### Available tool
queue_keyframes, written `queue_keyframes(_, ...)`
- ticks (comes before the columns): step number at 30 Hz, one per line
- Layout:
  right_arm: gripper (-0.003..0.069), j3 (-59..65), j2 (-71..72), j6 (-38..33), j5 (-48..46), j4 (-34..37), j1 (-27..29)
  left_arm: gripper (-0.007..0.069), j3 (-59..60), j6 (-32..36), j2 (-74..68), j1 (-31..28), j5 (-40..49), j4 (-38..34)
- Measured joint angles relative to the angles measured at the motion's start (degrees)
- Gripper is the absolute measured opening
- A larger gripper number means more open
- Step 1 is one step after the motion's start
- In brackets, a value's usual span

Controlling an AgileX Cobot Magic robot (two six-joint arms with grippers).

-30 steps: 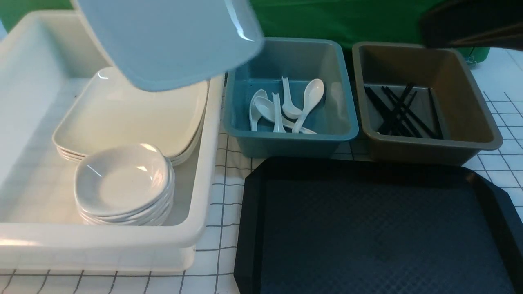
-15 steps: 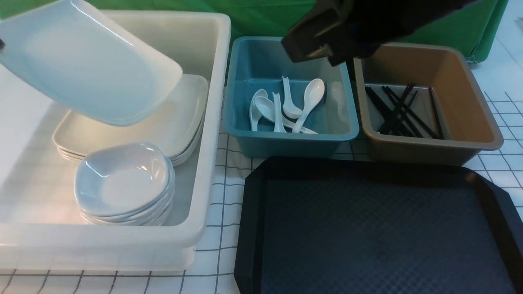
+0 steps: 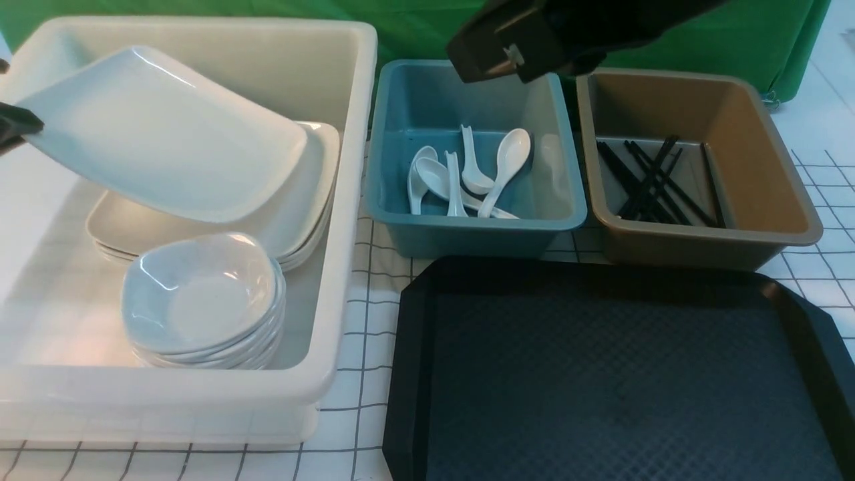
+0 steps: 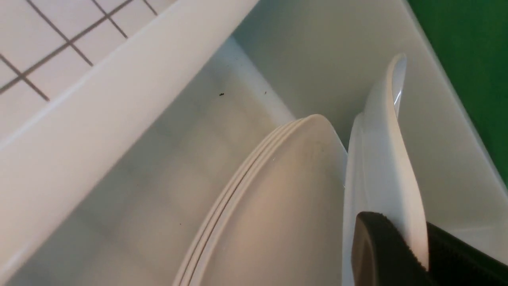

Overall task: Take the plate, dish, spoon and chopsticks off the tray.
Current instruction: Use the left arm to put the plate into the large storage box on the left

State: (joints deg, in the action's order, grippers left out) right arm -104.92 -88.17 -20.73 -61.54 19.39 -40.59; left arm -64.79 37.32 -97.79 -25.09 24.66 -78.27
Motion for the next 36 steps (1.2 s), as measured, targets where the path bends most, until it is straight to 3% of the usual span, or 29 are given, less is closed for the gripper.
queue_keyframes(8,0.0008,0.0,-1.1,0.2,-0.5,1.2,0.0,0.0018,0.0,0.0,-0.8,5.4,-4.9,1.9)
queue_keyframes(16,0.0008,0.0,-1.1,1.1,-1.7,1.3,0.0,0.0039,0.0,-0.3,-1.5,5.7,-6.8,4.4)
queue_keyframes(21,0.0008,0.0,-1.1,1.1,-1.6,1.4,0.0,0.0165,0.0,-4.1,-1.5,5.7,-6.6,12.4)
queue_keyframes(29,0.0008,0.0,-1.1,1.1,-1.6,1.4,0.0,0.0427,0.0,-14.9,-1.5,5.8,-5.1,34.6)
queue_keyframes(33,0.0008,0.0,-1.1,1.1,-1.7,1.4,0.0,0.0488,-1.3,-17.4,-1.5,5.8,-3.8,42.7)
queue_keyframes(36,0.0008,0.0,-1.1,1.1,-1.9,1.4,0.0,0.0493,-3.9,-20.9,-1.5,5.8,-0.9,47.7)
